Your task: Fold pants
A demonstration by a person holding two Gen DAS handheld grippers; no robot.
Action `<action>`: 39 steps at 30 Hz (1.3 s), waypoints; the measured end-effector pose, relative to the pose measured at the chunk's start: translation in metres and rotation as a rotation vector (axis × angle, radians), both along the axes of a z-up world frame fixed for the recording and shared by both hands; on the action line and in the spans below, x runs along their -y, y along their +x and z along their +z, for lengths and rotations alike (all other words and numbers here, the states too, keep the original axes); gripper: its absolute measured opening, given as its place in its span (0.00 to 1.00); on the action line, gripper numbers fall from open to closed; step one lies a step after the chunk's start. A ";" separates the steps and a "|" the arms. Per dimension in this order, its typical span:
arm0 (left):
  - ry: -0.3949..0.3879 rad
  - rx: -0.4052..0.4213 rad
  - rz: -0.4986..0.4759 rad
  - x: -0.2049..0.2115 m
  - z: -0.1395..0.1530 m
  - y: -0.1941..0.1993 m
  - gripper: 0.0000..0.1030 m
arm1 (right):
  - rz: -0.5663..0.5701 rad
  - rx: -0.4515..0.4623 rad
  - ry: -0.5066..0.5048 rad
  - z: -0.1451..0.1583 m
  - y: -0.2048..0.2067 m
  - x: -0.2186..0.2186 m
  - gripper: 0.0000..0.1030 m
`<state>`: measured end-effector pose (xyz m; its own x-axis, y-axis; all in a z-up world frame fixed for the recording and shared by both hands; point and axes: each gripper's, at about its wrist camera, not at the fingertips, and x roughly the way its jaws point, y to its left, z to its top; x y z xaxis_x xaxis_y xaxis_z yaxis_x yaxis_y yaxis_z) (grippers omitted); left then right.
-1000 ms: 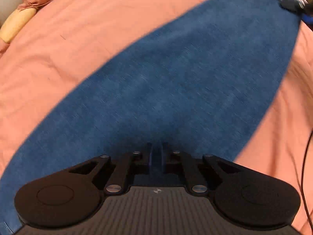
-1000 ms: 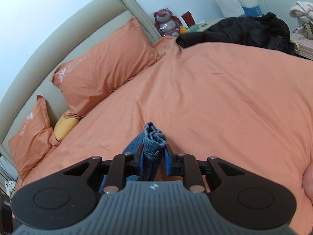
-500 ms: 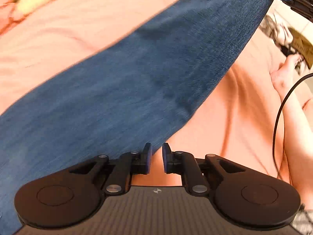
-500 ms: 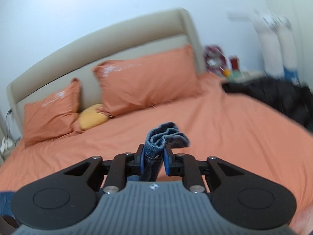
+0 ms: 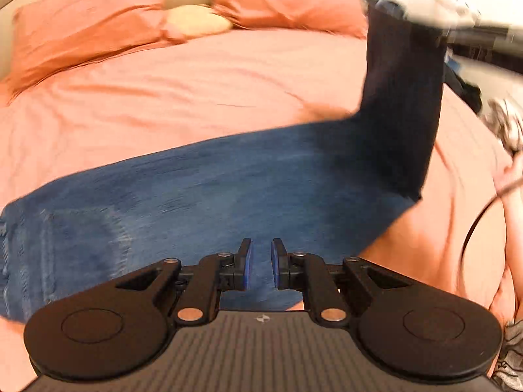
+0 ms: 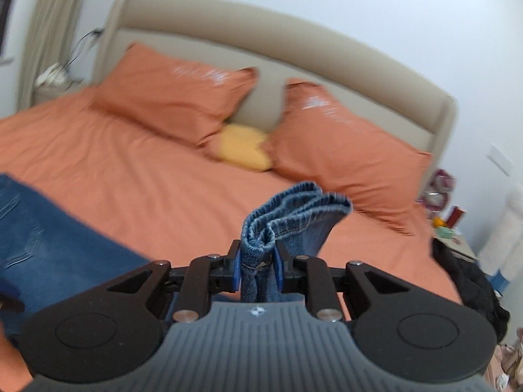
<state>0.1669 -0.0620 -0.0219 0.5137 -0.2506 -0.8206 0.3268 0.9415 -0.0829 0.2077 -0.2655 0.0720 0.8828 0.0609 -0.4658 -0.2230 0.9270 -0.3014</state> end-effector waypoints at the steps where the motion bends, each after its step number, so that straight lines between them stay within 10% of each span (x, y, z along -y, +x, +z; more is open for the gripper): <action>1: -0.012 0.004 0.013 -0.009 -0.001 -0.001 0.15 | 0.021 -0.027 -0.005 -0.008 0.002 -0.020 0.15; 13: -0.089 0.002 0.083 -0.086 -0.005 -0.020 0.15 | 0.224 -0.375 -0.104 -0.180 -0.019 -0.172 0.20; 24: -0.254 -0.068 0.119 -0.093 -0.028 -0.002 0.36 | 0.261 -0.507 0.313 -0.174 -0.005 -0.105 0.62; 29: -0.341 -0.118 0.152 -0.079 -0.041 0.025 0.40 | 0.184 -0.493 0.368 -0.160 0.003 -0.071 0.42; 39: -0.253 -0.116 0.163 -0.057 -0.049 0.039 0.39 | 0.167 -0.585 0.522 -0.195 0.026 -0.087 0.38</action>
<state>0.2059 -0.0046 -0.0710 0.4706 -0.3763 -0.7981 0.1477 0.9254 -0.3491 0.2340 -0.1788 -0.1228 0.4645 0.5085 -0.7250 -0.3589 0.8566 0.3708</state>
